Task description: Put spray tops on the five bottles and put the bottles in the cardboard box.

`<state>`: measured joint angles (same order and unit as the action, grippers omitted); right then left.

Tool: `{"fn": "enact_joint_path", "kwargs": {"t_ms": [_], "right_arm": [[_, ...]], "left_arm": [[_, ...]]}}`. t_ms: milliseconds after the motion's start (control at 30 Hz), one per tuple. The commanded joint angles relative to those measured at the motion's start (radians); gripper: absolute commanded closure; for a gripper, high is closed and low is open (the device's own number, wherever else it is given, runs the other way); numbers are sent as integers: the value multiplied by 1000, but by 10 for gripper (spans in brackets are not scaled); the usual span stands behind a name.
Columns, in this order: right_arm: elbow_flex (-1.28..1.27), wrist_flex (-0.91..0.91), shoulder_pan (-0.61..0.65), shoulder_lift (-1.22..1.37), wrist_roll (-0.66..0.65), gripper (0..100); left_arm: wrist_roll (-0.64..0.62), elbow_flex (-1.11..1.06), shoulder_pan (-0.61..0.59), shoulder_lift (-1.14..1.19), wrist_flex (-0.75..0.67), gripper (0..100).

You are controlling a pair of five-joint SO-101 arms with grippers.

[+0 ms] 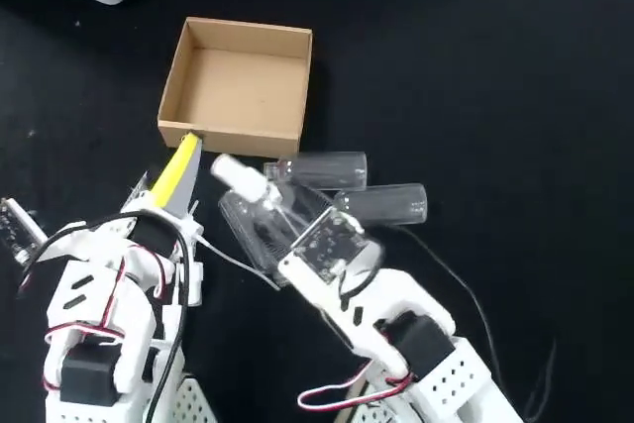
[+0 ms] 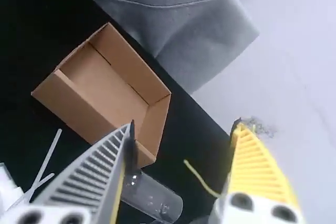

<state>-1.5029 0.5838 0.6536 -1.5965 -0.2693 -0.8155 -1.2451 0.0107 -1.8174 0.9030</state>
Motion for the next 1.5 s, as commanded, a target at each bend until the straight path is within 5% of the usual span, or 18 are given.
{"fn": "enact_joint_path", "kwargs": {"t_ms": [0, 900, 1467], "right_arm": [[21, -29, -31, -28, 43, 949], [13, -51, 40, -28, 48, 949], [12, -51, 38, -19, 48, 949]], "left_arm": [[-11, -25, -8, -6, -66, 718], [-2, -128, 7, -6, -138, 722], [112, -148, 202, -6, -129, 722]]}}
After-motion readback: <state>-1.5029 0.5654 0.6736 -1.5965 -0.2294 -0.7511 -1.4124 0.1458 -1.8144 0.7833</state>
